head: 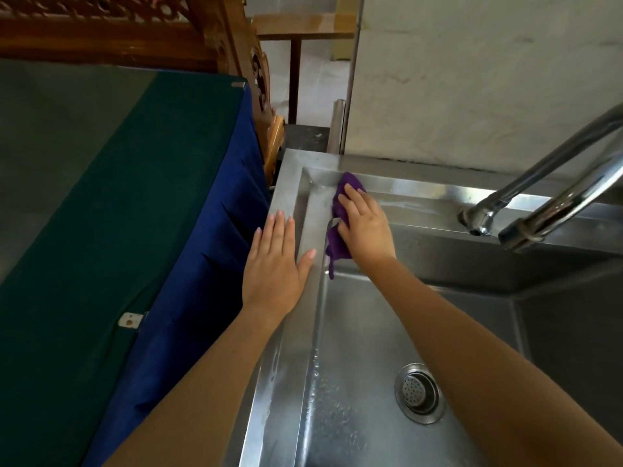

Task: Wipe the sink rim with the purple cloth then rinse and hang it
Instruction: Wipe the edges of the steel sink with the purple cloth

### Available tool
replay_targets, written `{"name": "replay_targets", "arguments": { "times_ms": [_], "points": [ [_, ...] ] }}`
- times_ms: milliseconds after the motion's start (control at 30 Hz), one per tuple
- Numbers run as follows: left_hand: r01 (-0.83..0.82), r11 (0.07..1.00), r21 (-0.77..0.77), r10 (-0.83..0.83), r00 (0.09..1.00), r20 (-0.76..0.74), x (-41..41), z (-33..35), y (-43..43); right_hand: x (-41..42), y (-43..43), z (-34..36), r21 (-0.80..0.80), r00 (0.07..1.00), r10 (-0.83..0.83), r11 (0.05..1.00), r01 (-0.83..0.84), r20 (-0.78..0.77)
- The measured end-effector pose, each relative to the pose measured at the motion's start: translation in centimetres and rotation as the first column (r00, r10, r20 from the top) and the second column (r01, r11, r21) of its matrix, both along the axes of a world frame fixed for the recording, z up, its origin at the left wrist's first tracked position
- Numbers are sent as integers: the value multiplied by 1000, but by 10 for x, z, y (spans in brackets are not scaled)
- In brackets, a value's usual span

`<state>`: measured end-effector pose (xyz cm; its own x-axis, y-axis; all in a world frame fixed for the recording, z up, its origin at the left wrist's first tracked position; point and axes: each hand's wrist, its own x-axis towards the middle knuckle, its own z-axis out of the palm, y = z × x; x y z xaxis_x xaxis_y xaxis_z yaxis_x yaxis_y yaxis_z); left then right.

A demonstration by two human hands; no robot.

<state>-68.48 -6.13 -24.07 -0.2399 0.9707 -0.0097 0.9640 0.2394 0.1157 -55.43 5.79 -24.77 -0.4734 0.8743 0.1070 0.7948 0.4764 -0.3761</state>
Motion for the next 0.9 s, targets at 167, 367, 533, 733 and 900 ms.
{"name": "replay_targets", "arguments": {
  "times_ms": [167, 367, 533, 733, 900],
  "points": [
    [10, 1000, 5, -10, 1000, 14, 0, -1, 0, 52, -2, 10, 41, 901, -330, 934, 355, -282],
    [12, 1000, 11, -13, 1000, 26, -1, -3, 0, 65, 1, -18, -18, 861, -502, 864, 503, -83],
    [10, 1000, 17, -11, 1000, 26, -1, -3, 0, 36, 5, -11, 17, 912, -409, 912, 410, -31],
    [9, 1000, 16, -9, 1000, -4, 0, -3, 0, -4, 6, -1, -14, 998, -41, 999, 40, -49],
    [5, 1000, -2, -5, 1000, -14, 0, -2, 0, -12, 20, 5, -150, 975, 143, 974, -169, -173]
  ]
}}
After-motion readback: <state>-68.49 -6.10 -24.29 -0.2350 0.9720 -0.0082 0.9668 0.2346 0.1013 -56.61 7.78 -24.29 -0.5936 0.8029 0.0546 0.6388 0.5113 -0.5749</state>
